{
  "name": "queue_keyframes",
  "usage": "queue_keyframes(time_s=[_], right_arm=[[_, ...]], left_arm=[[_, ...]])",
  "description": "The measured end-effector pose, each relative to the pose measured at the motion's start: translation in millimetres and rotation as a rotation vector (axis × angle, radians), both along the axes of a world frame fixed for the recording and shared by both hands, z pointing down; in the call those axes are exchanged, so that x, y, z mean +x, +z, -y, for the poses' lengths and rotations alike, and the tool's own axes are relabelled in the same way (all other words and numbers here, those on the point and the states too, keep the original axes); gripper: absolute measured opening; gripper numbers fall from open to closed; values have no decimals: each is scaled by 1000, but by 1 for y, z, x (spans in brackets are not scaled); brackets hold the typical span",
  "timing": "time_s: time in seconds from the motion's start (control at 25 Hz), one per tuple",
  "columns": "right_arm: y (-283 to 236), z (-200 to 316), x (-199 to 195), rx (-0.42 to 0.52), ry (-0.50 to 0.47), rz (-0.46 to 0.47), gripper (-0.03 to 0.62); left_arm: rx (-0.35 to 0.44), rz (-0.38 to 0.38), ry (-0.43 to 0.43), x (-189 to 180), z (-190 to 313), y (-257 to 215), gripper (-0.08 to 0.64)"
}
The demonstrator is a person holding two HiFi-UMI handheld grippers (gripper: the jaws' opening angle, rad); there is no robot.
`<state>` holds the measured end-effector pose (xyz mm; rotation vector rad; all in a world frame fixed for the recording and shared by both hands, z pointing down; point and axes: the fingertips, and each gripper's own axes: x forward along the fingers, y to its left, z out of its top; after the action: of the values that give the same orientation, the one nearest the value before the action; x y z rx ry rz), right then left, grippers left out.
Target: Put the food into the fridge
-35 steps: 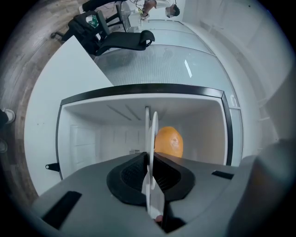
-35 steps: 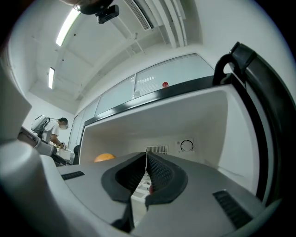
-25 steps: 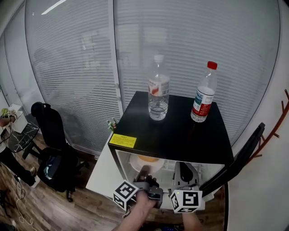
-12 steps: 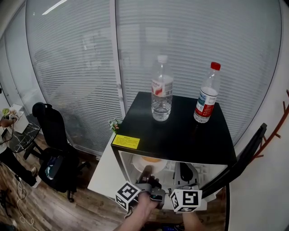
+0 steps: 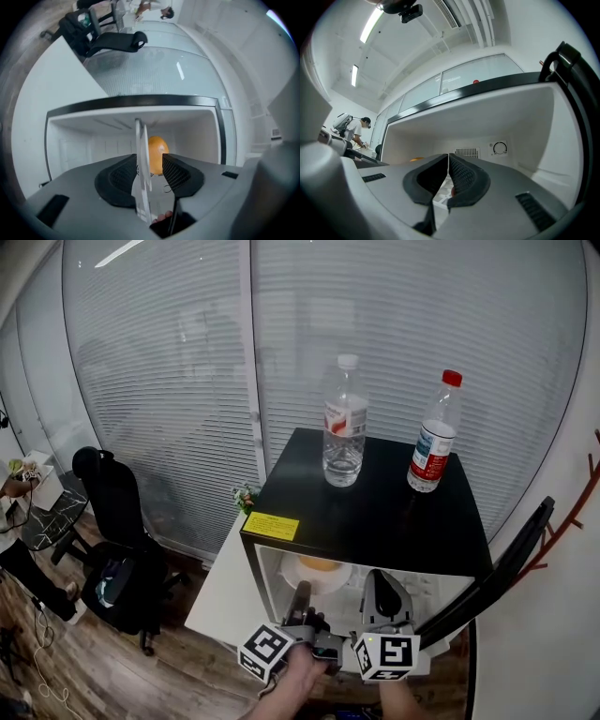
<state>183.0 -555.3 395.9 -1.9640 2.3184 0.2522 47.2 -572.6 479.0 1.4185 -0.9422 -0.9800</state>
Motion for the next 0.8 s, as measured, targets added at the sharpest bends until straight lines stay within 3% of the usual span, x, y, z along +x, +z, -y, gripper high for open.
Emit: queue_keyframes(time_s=[0.28, 0.44, 0.68, 0.8], right_arm=[[-1, -10, 1, -5, 3, 8, 28], [1, -14, 1, 2, -1, 8, 28], [-2, -16, 6, -5, 9, 22, 28], [0, -18, 6, -4, 9, 30, 28]], left_arm=[[175, 353, -146, -29, -19, -33, 164], [309, 626, -184, -30, -28, -51, 164], [514, 1111, -157, -12, -38, -73, 164], [597, 1295, -141, -4, -42, -78, 166]])
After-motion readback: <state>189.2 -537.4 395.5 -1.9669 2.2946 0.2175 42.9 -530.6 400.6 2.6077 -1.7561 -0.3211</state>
